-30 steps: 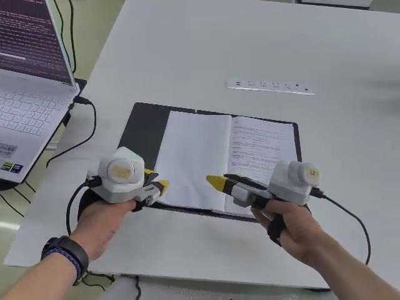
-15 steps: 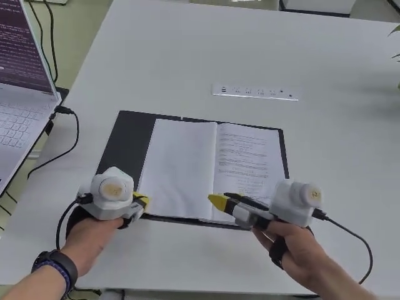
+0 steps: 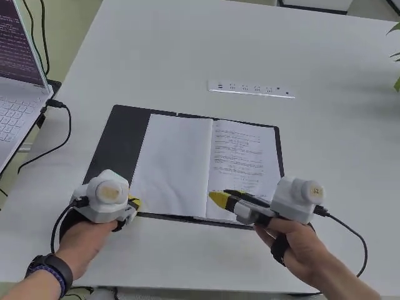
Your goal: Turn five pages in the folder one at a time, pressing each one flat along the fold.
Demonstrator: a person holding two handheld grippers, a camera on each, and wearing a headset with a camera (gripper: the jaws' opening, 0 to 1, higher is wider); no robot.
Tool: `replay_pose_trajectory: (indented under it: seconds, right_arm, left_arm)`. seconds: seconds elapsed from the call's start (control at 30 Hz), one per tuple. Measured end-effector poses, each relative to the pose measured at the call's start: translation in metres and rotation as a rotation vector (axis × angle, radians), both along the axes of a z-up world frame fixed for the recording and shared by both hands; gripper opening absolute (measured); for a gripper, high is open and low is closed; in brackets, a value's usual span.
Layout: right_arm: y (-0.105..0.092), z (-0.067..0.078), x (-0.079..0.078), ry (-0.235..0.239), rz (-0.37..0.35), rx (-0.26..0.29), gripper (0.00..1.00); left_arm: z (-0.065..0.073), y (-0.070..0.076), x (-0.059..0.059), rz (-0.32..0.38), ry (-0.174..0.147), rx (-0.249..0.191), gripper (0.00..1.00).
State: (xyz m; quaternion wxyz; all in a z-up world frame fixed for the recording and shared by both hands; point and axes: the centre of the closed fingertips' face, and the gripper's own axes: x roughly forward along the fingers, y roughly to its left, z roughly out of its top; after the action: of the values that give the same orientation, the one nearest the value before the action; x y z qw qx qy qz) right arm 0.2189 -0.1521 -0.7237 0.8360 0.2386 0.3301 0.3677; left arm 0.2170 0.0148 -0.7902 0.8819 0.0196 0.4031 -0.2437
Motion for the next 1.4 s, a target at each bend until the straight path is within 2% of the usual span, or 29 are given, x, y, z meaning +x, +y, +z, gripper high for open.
replay_pose_trajectory:
  seconds: [0.17, 0.37, 0.57, 0.73, 0.93, 1.03, 1.13, 1.37, 1.4]
  right_arm:
    - [0.005, -0.003, 0.007, 0.005, 0.020, -0.004, 0.34]
    - [0.009, -0.006, 0.020, -0.006, 0.047, -0.026, 0.32]
    - [0.012, -0.007, 0.044, -0.022, 0.049, -0.030, 0.28]
    - [0.012, -0.004, 0.068, -0.028, 0.017, -0.013, 0.20]
    - [0.012, -0.003, 0.092, -0.043, 0.006, -0.005, 0.15]
    - [0.014, -0.008, 0.099, -0.044, 0.008, 0.013, 0.14]
    - [0.014, -0.020, 0.104, -0.032, 0.018, -0.007, 0.10]
    - [0.009, -0.033, 0.122, -0.027, -0.008, 0.000, 0.04]
    - [0.009, -0.034, 0.123, -0.015, -0.016, 0.008, 0.03]
  left_arm:
    - [0.004, -0.004, -0.005, -0.037, -0.026, 0.038, 0.00]
    - [0.008, -0.004, -0.007, -0.027, -0.025, 0.014, 0.00]
    - [0.009, -0.005, -0.006, -0.031, -0.020, 0.015, 0.00]
    - [0.009, -0.005, -0.006, -0.038, -0.027, 0.013, 0.00]
    - [0.009, -0.005, -0.004, -0.043, -0.028, 0.027, 0.00]
    - [0.007, -0.004, -0.001, -0.056, -0.022, 0.039, 0.00]
    - [0.006, -0.004, 0.000, -0.062, -0.017, 0.044, 0.00]
    - [0.002, -0.003, 0.004, -0.066, -0.015, 0.050, 0.00]
    - [0.001, -0.003, 0.004, -0.070, -0.015, 0.056, 0.00]
